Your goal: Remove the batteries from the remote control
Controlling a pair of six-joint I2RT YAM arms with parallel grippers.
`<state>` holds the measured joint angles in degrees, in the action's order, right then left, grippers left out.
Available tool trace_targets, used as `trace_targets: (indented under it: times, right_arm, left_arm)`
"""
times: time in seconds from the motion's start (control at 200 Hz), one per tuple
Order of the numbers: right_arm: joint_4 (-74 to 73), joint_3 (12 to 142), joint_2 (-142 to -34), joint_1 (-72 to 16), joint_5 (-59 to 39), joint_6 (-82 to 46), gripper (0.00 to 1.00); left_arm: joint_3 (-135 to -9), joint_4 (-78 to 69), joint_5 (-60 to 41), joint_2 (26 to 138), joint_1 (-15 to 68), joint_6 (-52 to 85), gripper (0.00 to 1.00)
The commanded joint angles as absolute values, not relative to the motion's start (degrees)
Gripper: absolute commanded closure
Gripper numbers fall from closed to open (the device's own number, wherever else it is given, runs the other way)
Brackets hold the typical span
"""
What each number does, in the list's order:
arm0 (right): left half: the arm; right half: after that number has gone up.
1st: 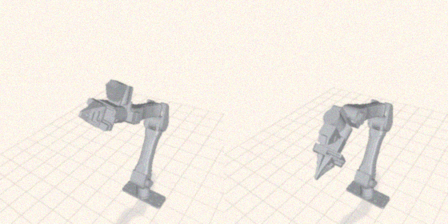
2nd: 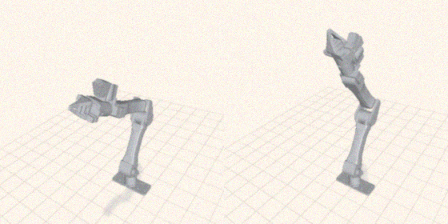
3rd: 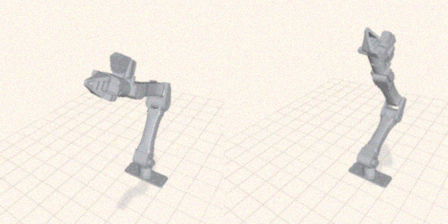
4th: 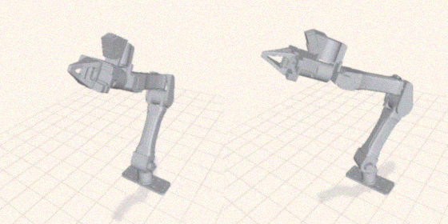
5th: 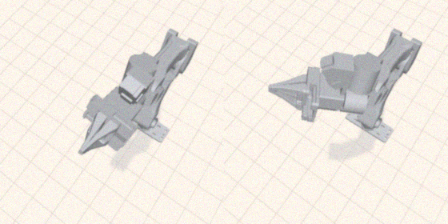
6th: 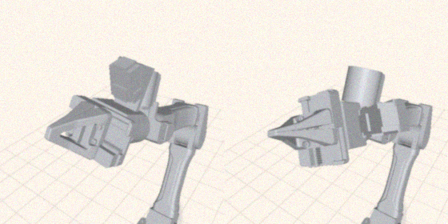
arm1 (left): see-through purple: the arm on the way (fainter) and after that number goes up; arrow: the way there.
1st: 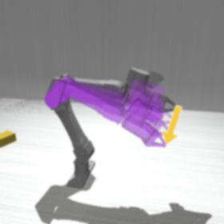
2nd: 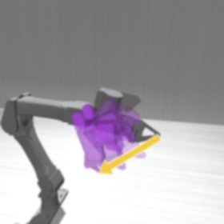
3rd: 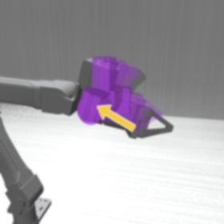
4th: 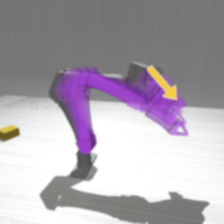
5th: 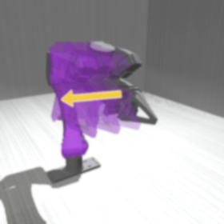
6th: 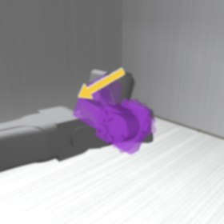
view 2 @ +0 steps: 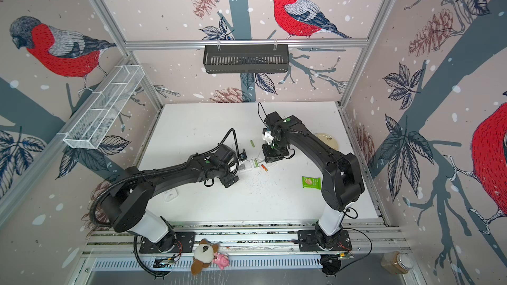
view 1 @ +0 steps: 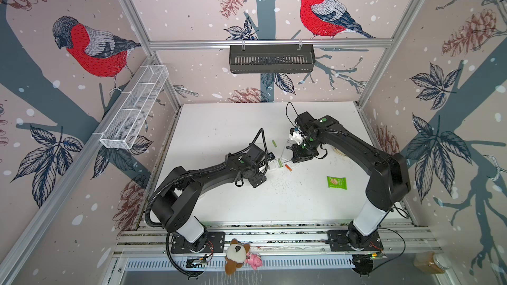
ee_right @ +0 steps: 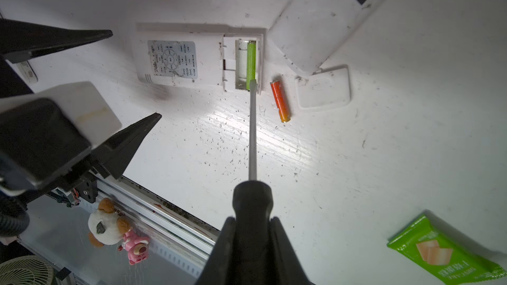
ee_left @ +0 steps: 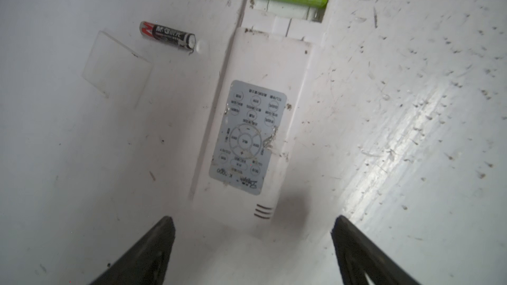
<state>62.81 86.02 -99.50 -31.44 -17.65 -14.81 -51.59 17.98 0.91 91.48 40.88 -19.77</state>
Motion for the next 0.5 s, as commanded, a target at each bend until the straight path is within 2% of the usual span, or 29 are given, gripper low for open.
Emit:
trace_targets:
  times: [0.0,0.13,0.495]
  right_arm:
    - [63.2,86.1,-98.8,-31.7,-16.6,-15.2,0.99]
    - [63.1,86.0,-98.8,-32.2,-16.4,-15.4,0.99]
    - [63.3,85.0,-98.0,-33.2,-15.9,-16.0,1.0]
  left_arm:
    - [-53.3,22.2,-9.0,93.6,38.8,-23.8,0.09]
    - [-53.7,21.2,-13.9,95.3,36.7,-26.1,0.09]
    - [-56.6,20.6,-13.8,102.5,33.7,-28.5,0.14]
